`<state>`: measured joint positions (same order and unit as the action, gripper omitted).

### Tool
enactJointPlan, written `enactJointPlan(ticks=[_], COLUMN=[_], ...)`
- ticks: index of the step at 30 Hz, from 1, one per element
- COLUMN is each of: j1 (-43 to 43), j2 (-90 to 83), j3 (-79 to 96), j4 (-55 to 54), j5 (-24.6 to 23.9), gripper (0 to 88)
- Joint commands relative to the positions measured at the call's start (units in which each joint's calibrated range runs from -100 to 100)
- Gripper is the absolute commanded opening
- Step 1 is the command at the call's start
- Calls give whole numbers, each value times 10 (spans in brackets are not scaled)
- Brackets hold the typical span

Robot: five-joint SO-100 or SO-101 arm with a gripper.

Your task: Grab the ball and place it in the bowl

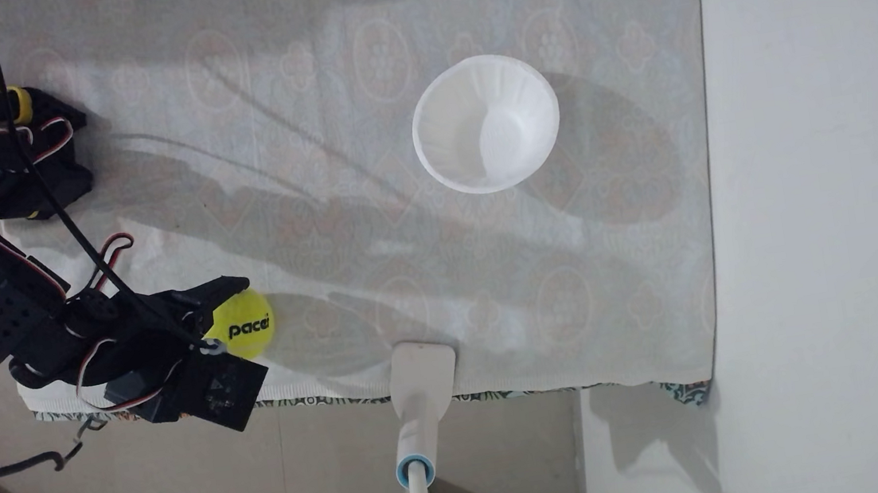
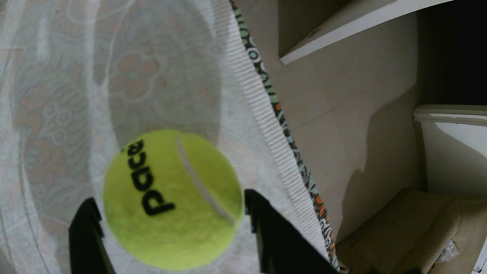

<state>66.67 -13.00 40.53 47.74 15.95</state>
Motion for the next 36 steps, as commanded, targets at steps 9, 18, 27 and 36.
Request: enactJointPlan(ticks=[9, 18, 27, 36], j1=[-7, -10, -8, -15], j2=[24, 47, 67, 50], j3=[-14, -24, -71, -70], j4=[-34, -33, 33, 54], j5=[-3, -10, -5, -1], gripper=[342, 302, 193, 109])
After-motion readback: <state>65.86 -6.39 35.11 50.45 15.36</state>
